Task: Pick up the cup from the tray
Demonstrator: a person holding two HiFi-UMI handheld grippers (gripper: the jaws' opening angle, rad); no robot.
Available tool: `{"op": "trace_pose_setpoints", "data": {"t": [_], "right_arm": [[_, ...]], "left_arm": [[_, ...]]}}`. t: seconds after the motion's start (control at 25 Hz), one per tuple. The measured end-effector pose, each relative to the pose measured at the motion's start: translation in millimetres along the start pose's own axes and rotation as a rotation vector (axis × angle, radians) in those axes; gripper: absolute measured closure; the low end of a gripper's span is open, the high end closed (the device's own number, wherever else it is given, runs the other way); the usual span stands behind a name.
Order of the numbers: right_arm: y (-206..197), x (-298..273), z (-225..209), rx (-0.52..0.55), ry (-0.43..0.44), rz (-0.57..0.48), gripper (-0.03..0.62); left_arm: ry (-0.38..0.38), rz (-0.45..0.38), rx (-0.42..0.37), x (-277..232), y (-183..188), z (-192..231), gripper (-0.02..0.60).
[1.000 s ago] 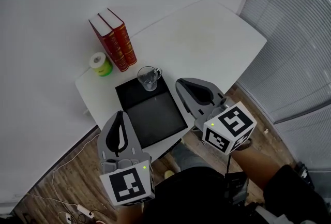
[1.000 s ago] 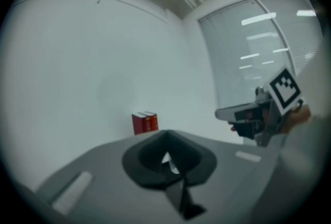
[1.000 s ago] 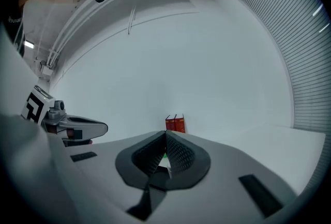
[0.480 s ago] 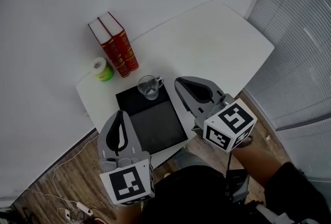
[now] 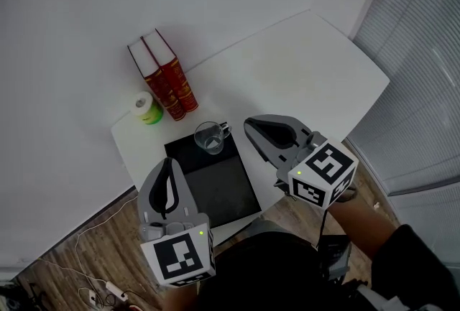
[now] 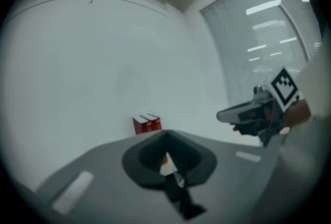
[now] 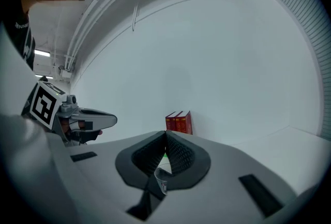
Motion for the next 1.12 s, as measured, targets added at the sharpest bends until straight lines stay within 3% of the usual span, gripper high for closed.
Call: {"op": "trace_pose_setpoints", "data": {"t": [0.36, 0.64, 0.8, 1.12], "right_arm": [[-24, -11, -27, 0.041, 0.097, 0.048, 0.579], [-76, -27, -48, 0.04, 0.118, 0.123, 0.577], [-102, -38, -49, 0.036, 0.134, 0.164, 0.488], [-141, -64, -43, 0.02, 0.17, 0.226, 0.473]], "left_arm": [[0.052, -0.009, 0.002, -17, -1, -5, 0.58], [0.101, 0.003, -0.002, -32, -2, -1, 0.58], [0.137, 0.024, -0.011, -37, -1, 5, 0.58], [0.183, 0.088, -0.008, -46, -15, 19, 0.58]]}}
Point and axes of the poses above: the fingertips, and each gripper's own axes: x backward along the fingers, z to its left, y out of its top, the point moved 9 cm from there along x, backward along the fingers, and after that the axes turned 15 degrees about x, right-handed, at the moved point
